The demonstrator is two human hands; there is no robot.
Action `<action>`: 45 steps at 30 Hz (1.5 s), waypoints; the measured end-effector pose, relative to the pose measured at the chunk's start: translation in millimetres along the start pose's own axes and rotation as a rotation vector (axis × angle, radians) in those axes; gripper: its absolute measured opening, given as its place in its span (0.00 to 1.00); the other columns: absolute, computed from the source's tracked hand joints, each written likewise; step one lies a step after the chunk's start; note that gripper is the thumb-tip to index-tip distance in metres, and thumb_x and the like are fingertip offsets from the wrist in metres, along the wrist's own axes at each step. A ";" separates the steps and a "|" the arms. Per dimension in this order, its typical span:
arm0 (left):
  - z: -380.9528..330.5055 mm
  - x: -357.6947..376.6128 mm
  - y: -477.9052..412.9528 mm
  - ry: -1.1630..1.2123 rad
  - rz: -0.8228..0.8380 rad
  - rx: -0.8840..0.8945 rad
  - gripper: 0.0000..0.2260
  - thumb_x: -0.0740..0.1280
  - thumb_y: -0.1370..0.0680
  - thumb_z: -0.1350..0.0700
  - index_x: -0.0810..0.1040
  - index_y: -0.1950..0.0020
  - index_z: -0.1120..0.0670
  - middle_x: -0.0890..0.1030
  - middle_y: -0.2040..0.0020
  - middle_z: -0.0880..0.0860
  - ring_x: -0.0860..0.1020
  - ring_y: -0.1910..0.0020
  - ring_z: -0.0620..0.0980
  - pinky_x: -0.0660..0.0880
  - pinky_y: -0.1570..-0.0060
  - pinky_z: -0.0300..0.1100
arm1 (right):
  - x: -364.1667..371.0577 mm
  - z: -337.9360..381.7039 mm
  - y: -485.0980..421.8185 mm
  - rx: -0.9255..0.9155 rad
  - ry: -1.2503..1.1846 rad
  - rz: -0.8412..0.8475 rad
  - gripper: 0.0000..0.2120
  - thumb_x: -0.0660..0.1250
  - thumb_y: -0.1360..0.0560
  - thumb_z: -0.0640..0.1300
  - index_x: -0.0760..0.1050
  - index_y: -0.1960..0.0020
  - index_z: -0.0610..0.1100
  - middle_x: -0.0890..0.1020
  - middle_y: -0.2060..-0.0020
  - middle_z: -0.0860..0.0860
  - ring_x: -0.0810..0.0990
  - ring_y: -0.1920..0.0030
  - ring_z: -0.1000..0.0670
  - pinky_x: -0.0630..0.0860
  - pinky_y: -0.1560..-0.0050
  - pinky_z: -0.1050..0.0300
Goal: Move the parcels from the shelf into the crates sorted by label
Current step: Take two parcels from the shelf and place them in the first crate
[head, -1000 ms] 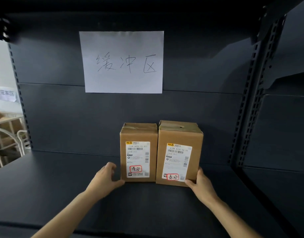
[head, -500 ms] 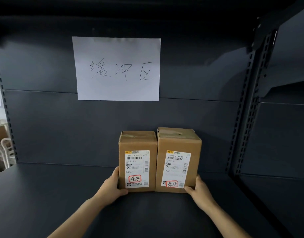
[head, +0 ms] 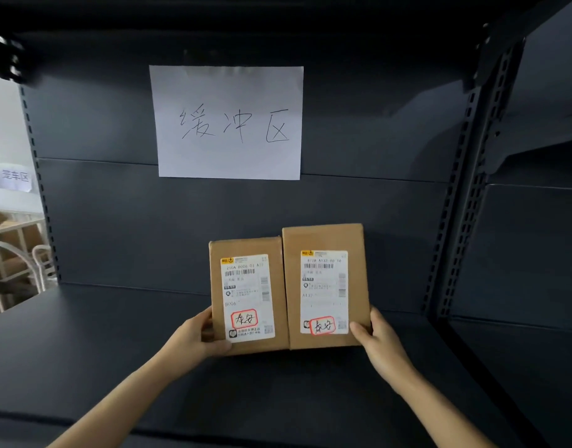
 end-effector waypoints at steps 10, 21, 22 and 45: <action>-1.2 -52.6 81.1 0.044 -0.174 -0.088 0.20 0.75 0.31 0.61 0.75 0.45 0.45 0.84 0.49 0.46 0.82 0.48 0.46 0.78 0.48 0.41 | 50.8 33.4 9.6 -0.089 -0.115 0.181 0.21 0.59 0.21 0.44 0.62 0.29 0.49 0.73 0.36 0.50 0.72 0.38 0.53 0.68 0.37 0.56; 19.3 -149.3 208.2 0.070 -0.486 -0.171 0.28 0.75 0.41 0.57 0.73 0.43 0.47 0.83 0.49 0.52 0.82 0.50 0.52 0.80 0.51 0.43 | 169.0 118.4 49.7 -0.219 -0.191 0.407 0.19 0.59 0.21 0.43 0.63 0.30 0.48 0.73 0.38 0.51 0.71 0.38 0.54 0.66 0.37 0.57; 24.4 -159.9 221.7 0.070 -0.513 -0.185 0.28 0.75 0.39 0.58 0.73 0.41 0.49 0.82 0.48 0.54 0.81 0.50 0.52 0.80 0.52 0.41 | 182.1 128.3 56.6 -0.229 -0.195 0.431 0.19 0.59 0.21 0.43 0.64 0.30 0.48 0.73 0.38 0.51 0.71 0.38 0.54 0.67 0.38 0.57; 137.0 -419.3 596.5 0.097 -0.981 -0.391 0.26 0.70 0.28 0.64 0.67 0.33 0.50 0.79 0.44 0.51 0.79 0.46 0.48 0.77 0.51 0.38 | 543.1 366.8 288.5 -0.427 -0.369 0.895 0.14 0.60 0.22 0.35 0.66 0.41 0.49 0.76 0.43 0.48 0.74 0.45 0.52 0.69 0.47 0.63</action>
Point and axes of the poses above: each hand's wrist, its own y-axis away from the middle knuckle, its own x-axis out of the palm, z = x × y, the point moved 4 cm from there along -y, towards the middle knuckle
